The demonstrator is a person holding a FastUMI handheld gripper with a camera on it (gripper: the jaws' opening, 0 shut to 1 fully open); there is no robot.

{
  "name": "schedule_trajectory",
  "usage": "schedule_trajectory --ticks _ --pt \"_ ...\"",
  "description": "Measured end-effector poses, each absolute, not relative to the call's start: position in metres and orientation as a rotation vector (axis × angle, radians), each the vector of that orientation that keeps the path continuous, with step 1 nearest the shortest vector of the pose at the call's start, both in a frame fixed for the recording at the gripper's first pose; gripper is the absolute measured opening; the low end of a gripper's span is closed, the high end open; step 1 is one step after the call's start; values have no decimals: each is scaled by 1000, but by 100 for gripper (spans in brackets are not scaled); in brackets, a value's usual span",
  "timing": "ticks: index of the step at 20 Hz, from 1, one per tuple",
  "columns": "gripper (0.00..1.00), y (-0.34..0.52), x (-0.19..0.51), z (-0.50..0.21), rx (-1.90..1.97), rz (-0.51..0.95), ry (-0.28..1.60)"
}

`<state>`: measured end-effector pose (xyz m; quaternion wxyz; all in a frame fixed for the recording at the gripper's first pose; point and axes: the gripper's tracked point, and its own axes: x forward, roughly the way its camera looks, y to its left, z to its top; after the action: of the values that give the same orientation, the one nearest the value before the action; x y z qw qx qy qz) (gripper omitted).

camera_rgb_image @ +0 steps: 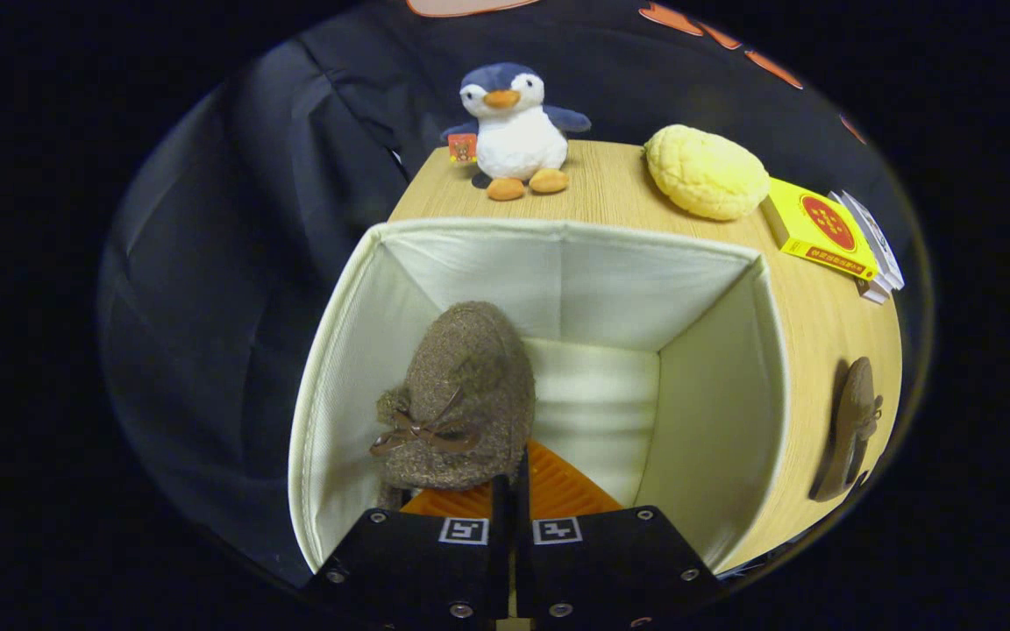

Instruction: Open the storage box then place both shoes into the box .Put the left shoe in first, then the right shoe, with the right side of both shoes facing outward in a uniform manner.

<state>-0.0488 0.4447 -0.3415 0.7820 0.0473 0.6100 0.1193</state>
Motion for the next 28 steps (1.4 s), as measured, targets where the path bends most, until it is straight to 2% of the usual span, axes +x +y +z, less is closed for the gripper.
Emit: schedule_trajectory --ticks 3,5,7,11,14,18,22,28 --pt "5 450 -54 -352 104 253 1338" --pt "8 456 -62 -356 109 292 1380" --pt "16 458 -70 -355 112 341 1405" --pt "43 462 -75 -328 168 455 1376" --pt "67 459 -65 -294 235 536 1270" --pt "86 434 -46 -242 257 606 1086" --pt "93 382 -30 -205 287 607 921" --pt "94 239 -6 -219 195 426 819"
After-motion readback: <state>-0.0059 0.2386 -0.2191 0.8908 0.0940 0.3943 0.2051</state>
